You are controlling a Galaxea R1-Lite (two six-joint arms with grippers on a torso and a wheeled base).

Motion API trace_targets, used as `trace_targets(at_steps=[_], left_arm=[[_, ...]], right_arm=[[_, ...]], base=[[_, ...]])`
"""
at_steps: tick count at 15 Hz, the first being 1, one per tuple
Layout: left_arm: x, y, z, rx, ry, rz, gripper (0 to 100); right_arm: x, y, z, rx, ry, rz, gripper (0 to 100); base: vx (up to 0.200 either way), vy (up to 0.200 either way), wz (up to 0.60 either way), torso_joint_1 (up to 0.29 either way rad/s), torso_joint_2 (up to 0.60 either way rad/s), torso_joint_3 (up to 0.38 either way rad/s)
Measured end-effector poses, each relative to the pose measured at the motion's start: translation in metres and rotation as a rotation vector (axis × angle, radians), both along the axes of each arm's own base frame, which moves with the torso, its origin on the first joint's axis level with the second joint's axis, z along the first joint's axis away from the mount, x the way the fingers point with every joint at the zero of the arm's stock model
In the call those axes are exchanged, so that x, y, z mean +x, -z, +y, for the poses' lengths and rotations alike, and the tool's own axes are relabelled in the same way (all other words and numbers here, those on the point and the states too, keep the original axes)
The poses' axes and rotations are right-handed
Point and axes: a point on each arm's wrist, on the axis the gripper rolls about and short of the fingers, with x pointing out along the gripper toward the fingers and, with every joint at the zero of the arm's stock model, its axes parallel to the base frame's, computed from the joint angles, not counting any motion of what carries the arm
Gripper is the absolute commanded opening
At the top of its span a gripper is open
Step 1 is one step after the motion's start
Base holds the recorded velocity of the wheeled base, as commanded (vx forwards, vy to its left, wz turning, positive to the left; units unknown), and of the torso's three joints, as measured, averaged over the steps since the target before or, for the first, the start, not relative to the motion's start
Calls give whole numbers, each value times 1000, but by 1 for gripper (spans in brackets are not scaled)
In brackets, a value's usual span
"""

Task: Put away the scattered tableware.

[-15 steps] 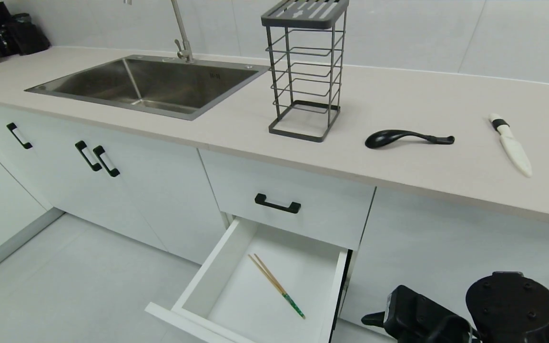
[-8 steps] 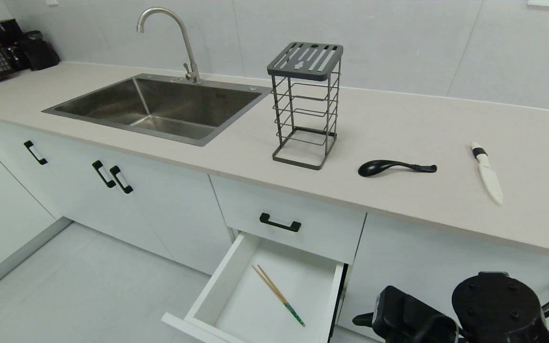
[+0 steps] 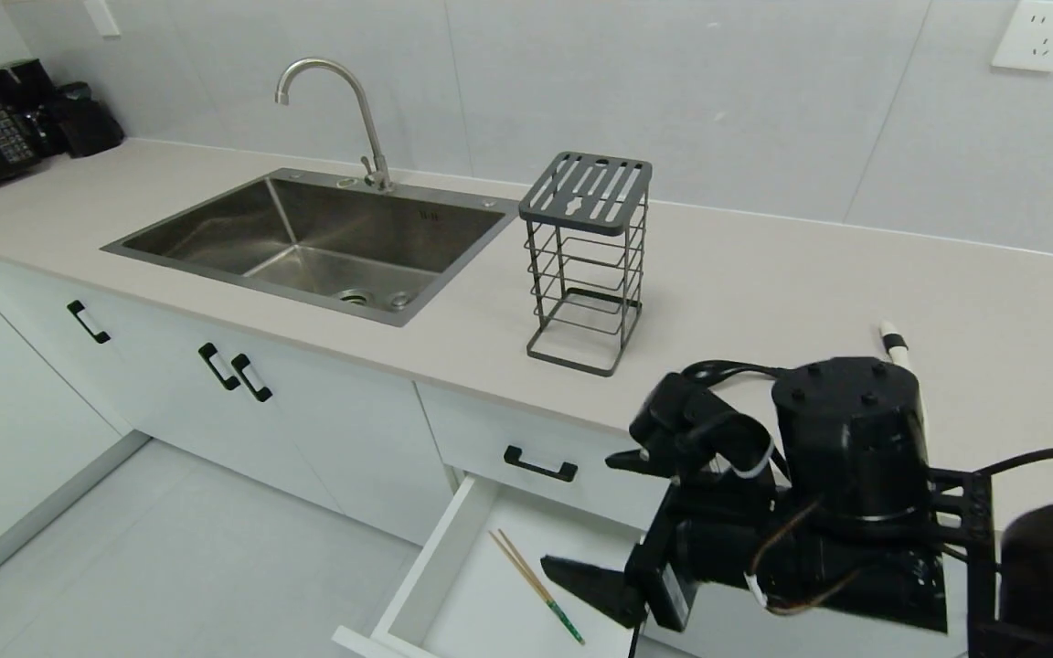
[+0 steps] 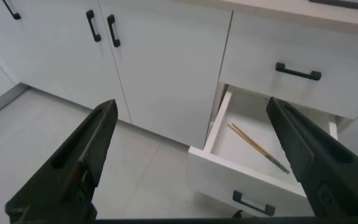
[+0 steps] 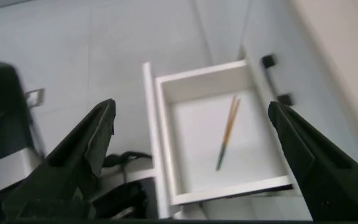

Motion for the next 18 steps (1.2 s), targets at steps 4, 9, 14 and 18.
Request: trace_targets(at_steps=[4,9,14,18], left_arm=[[0,0,0,0,-1,-1,100],[0,0,0,0,0,-1,100],[0,0,0,0,0,1,100],[0,0,0,0,0,1,100]], right_arm=[[29,4,1,-67,-27,-31,100],[49,18,-22,-169,21,102,100],[60,30,-46,-187,150,19,100],[65,35,-55,-184,190,7,100]], base=[[0,0,0,299,-575,-278],[0,0,0,244,-475,-227],[0,0,0,7,-15,-8],[0,0,0,0,0,0]])
